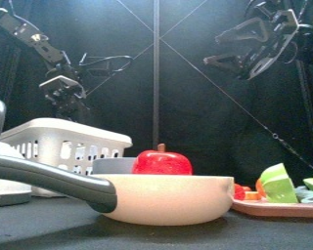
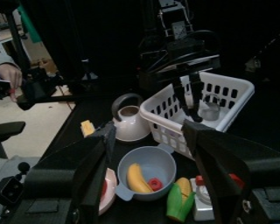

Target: Grab cleaver with other hand

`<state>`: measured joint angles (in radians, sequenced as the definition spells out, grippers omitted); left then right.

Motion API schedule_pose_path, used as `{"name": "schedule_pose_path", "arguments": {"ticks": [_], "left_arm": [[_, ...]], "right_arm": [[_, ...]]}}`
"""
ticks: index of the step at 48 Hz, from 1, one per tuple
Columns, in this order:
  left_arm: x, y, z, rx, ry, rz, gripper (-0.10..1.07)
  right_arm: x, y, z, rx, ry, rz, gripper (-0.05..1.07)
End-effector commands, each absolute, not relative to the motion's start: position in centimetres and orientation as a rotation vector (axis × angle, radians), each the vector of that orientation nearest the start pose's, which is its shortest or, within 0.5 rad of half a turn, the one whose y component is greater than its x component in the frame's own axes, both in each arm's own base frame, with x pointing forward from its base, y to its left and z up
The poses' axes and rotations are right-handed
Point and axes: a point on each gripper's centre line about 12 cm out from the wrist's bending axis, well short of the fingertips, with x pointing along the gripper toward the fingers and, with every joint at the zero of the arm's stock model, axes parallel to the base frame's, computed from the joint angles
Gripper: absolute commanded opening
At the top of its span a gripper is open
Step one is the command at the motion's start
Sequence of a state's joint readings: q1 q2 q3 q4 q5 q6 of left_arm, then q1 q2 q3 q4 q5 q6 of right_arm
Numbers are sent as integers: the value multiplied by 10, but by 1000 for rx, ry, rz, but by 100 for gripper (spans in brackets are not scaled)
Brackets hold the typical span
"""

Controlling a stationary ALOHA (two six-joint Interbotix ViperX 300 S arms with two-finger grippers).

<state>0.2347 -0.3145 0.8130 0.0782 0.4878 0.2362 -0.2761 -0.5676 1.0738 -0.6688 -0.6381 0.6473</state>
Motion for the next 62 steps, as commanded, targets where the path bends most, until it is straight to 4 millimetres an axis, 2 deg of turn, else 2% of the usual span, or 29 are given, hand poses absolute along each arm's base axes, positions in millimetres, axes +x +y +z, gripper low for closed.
{"name": "schedule_pose_path", "arguments": {"ticks": [1,6,15,22,30,40,53,62], "left_arm": [[292,76,208,180,949,117,47],[297,78,233,159,856,149,48],[306,78,298,116,542,210,48],[314,75,321,48,312,222,47],[324,74,328,-96,63,245,47],[342,89,317,-321,-141,377,47],[378,108,303,-430,-349,562,47],[389,99,301,-403,-497,606,47]], "right_arm": [[264,-31,276,71,-37,99,94],[264,-31,275,70,-36,97,94],[265,-32,279,66,-45,97,94],[268,-33,284,76,-60,91,94],[277,-39,292,124,-85,65,94],[296,-50,301,254,-120,7,94],[323,-63,287,396,12,-120,94],[322,-66,288,396,131,-186,94]]}}
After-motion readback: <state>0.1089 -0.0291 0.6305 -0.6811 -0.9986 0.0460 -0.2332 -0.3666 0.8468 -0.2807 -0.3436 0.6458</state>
